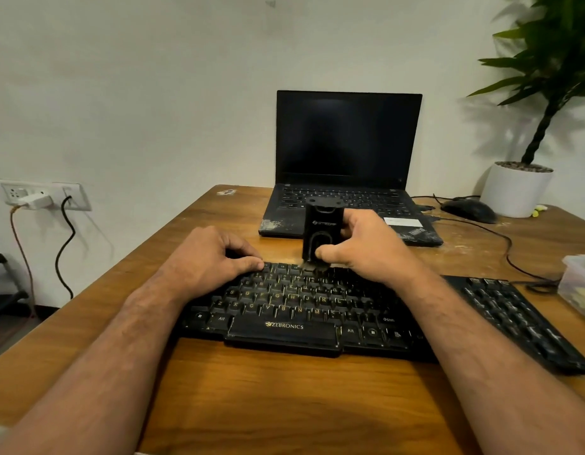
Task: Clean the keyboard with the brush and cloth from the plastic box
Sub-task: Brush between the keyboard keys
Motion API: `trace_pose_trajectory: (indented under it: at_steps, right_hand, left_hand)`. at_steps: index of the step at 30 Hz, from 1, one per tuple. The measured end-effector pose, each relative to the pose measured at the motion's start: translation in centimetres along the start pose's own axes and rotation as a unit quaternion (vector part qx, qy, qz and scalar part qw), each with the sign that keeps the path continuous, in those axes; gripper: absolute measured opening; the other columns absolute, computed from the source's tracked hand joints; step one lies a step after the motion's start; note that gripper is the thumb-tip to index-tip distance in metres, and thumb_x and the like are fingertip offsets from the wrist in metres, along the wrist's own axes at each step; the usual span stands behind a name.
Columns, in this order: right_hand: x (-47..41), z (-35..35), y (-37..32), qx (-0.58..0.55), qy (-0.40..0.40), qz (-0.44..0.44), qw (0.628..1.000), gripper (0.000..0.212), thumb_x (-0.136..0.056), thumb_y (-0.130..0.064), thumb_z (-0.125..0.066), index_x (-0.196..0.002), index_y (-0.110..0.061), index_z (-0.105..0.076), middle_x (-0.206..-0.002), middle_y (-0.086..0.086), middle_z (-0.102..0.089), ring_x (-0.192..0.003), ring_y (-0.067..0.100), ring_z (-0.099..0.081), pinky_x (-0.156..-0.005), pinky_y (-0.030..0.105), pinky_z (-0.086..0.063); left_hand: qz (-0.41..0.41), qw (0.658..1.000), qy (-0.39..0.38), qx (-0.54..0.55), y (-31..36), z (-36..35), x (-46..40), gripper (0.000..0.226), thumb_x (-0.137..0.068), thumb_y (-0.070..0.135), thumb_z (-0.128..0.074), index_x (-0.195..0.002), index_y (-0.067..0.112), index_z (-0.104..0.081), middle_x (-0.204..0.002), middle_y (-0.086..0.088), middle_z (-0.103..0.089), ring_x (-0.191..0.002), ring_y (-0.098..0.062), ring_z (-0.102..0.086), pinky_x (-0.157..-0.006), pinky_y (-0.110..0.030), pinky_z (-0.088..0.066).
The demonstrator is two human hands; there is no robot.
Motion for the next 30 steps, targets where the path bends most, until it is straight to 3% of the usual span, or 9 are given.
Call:
trace_pose_trajectory:
  at_steps: [5,8,11,14,20,25,30]
  right_hand:
    - [0.8,2.5,1.5,0.009,0.021,-0.031,0.999,0.037,-0.077,-0.015,-0.081,-0.105,-0.032,-0.065,-0.093,-0.015,-0.072,-0.087,-0.003,-0.067,-0.071,0.017,-0.048]
    - [0.6,1.0,0.7,-0.007,0.028,-0.021,0.999,0.040,-0.076,-0.016,-0.081,-0.109,-0.032,-0.065,-0.094,-0.014,-0.073,-0.087,0.000,-0.069,-0.077,0.022,-0.054]
    - [0.1,-1.7,-0.9,-0.002,0.021,0.018,1.000,0.042,-0.078,-0.016,-0.079,-0.114,-0.032,-0.065,-0.094,-0.017,-0.070,-0.077,-0.006,-0.064,-0.061,0.004,-0.046]
    - [-0.2,-3.2,-1.8,0.020,0.016,0.057,0.998,0.044,-0.079,-0.018,-0.077,-0.120,-0.030,-0.065,-0.102,-0.014,-0.070,-0.070,-0.005,-0.060,-0.056,0.004,-0.041]
    - [0.5,0.2,-0.3,0.010,0.039,0.003,0.999,0.033,-0.075,-0.017,-0.080,-0.103,-0.030,-0.068,-0.090,-0.015,-0.073,-0.081,-0.003,-0.067,-0.059,0.003,-0.042]
    - [1.2,-0.7,-0.6,-0.041,0.007,0.001,0.999,0.034,-0.076,-0.016,-0.080,-0.103,-0.033,-0.068,-0.093,-0.014,-0.074,-0.083,0.000,-0.070,-0.073,0.019,-0.055]
    - [0.6,-0.7,-0.8,-0.001,0.064,-0.007,0.998,0.036,-0.077,-0.018,-0.079,-0.106,-0.033,-0.066,-0.088,-0.016,-0.070,-0.072,-0.002,-0.065,-0.051,0.005,-0.042]
  left_hand:
    - [0.003,1.000,0.000,0.000,0.1,0.0,0.1,0.006,-0.076,0.039,-0.078,-0.081,0.037,-0.076,-0.080,0.024,-0.071,-0.080,0.006,-0.064,-0.076,-0.015,-0.045]
    - [0.004,1.000,-0.001,-0.003,0.3,0.0,0.1,0.006,-0.076,0.040,-0.078,-0.081,0.037,-0.075,-0.081,0.024,-0.071,-0.080,0.007,-0.063,-0.075,-0.014,-0.044]
    - [0.002,1.000,0.004,-0.011,0.4,0.0,0.1,0.007,-0.077,0.040,-0.078,-0.083,0.037,-0.076,-0.081,0.024,-0.071,-0.080,0.007,-0.063,-0.072,-0.011,-0.042]
    - [0.005,1.000,0.005,-0.010,0.3,0.0,0.1,0.007,-0.077,0.040,-0.079,-0.083,0.037,-0.077,-0.080,0.023,-0.072,-0.080,0.007,-0.063,-0.073,-0.014,-0.044]
    - [0.013,1.000,0.007,0.004,0.3,0.0,0.2,0.009,-0.076,0.039,-0.079,-0.084,0.035,-0.077,-0.082,0.022,-0.072,-0.081,0.008,-0.063,-0.070,-0.010,-0.040]
    - [0.023,1.000,0.009,0.010,0.4,0.0,0.2,0.009,-0.076,0.038,-0.080,-0.084,0.035,-0.078,-0.082,0.022,-0.073,-0.083,0.006,-0.063,-0.071,-0.011,-0.041]
    - [0.033,0.999,0.010,0.023,0.4,0.0,0.3,0.009,-0.075,0.039,-0.080,-0.083,0.034,-0.078,-0.082,0.022,-0.072,-0.084,0.006,-0.063,-0.072,-0.013,-0.042]
Point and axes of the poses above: each hand's wrist, its own x-axis away from the middle knuckle, its own z-axis out of the back of the hand, y = z × x, the point moved 2 cm from there along -x, towards the middle knuckle
